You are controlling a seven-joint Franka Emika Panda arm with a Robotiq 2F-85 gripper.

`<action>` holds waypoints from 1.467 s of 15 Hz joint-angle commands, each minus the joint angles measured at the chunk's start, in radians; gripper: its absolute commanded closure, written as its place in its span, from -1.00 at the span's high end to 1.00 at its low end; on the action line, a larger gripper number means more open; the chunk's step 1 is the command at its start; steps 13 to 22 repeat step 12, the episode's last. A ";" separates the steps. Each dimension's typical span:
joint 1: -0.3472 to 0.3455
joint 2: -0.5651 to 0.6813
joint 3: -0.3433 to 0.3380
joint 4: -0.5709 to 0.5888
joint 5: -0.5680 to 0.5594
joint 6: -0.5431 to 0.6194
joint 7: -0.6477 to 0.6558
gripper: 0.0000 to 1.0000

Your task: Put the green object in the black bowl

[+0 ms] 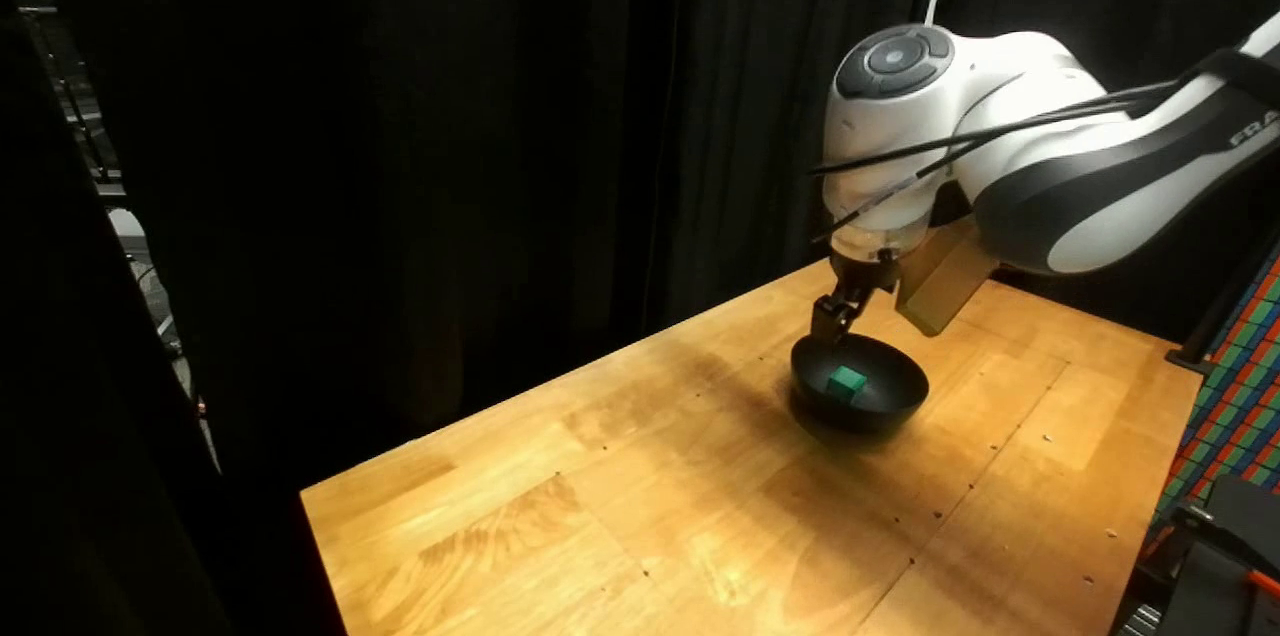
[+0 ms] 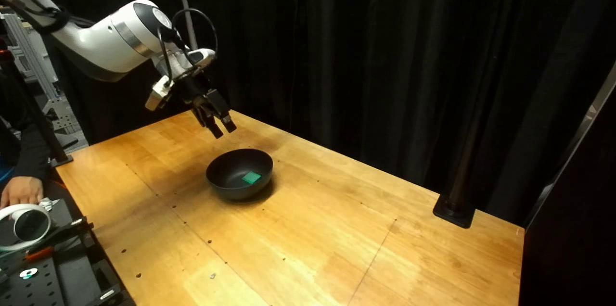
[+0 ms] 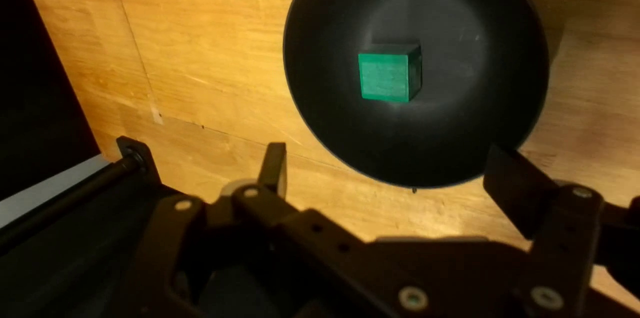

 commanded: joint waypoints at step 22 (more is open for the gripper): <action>-0.106 -0.456 0.080 0.007 0.645 -0.321 -0.693 1.00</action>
